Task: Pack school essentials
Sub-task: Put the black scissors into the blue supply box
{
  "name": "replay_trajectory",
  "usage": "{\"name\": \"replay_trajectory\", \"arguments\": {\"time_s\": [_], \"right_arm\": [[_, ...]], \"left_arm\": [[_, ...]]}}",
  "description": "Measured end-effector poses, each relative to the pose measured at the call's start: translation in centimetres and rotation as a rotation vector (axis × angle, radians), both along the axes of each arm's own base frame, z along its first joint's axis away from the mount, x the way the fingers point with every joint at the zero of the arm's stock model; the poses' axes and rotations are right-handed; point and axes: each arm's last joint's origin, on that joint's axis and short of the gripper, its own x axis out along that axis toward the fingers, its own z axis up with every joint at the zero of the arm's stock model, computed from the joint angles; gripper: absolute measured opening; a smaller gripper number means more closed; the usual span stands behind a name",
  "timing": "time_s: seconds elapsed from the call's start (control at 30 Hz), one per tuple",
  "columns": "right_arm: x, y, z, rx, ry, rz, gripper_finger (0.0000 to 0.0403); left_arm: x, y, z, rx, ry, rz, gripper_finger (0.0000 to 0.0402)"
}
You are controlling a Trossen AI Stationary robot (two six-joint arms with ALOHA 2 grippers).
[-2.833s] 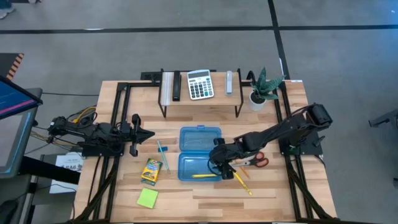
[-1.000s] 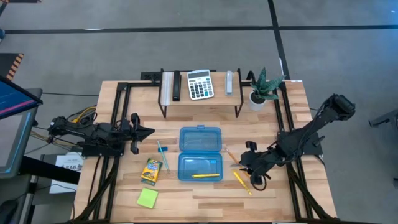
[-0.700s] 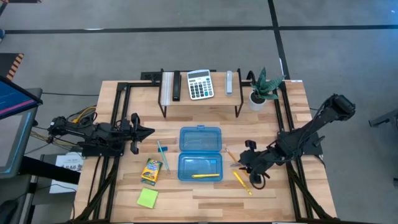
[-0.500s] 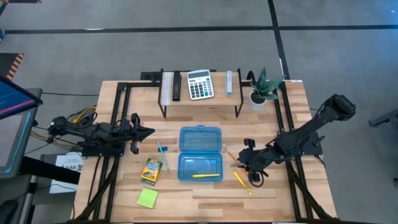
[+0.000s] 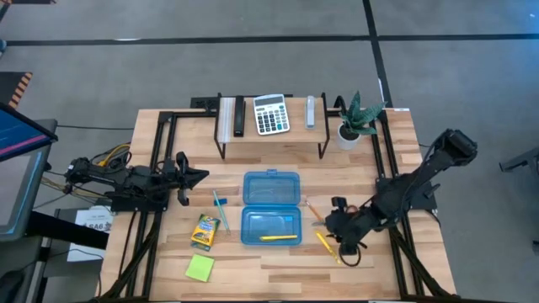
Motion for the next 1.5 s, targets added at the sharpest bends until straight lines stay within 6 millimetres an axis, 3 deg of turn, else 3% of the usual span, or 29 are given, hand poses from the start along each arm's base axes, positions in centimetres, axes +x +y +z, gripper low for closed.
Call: {"name": "replay_trajectory", "arguments": {"time_s": [0.2,0.37,0.67,1.1,1.5], "right_arm": [[0.6,0.4,-2.4,-0.080,0.075,-0.033,0.0235],[1.3,0.1,-3.6,-0.112,0.103,-0.065,0.0238],[1.8,-0.2,-3.9,-0.112,0.104,-0.084,0.0234],[2.4,0.0,-6.2,-0.148,0.172,-0.084,0.0234],[2.3,0.0,-6.2,-0.157,0.171,-0.088,0.0213]], "left_arm": [[0.0,0.0,0.0,0.000,0.000,-0.001,0.0004],[0.0,0.0,0.0,0.000,0.002,-0.001,0.0004],[0.0,0.0,0.0,0.000,0.002,-0.002,0.0004],[0.0,0.0,0.0,-0.004,0.001,-0.001,0.0004],[0.0,0.0,0.0,-0.007,0.001,-0.002,0.0004]]}}
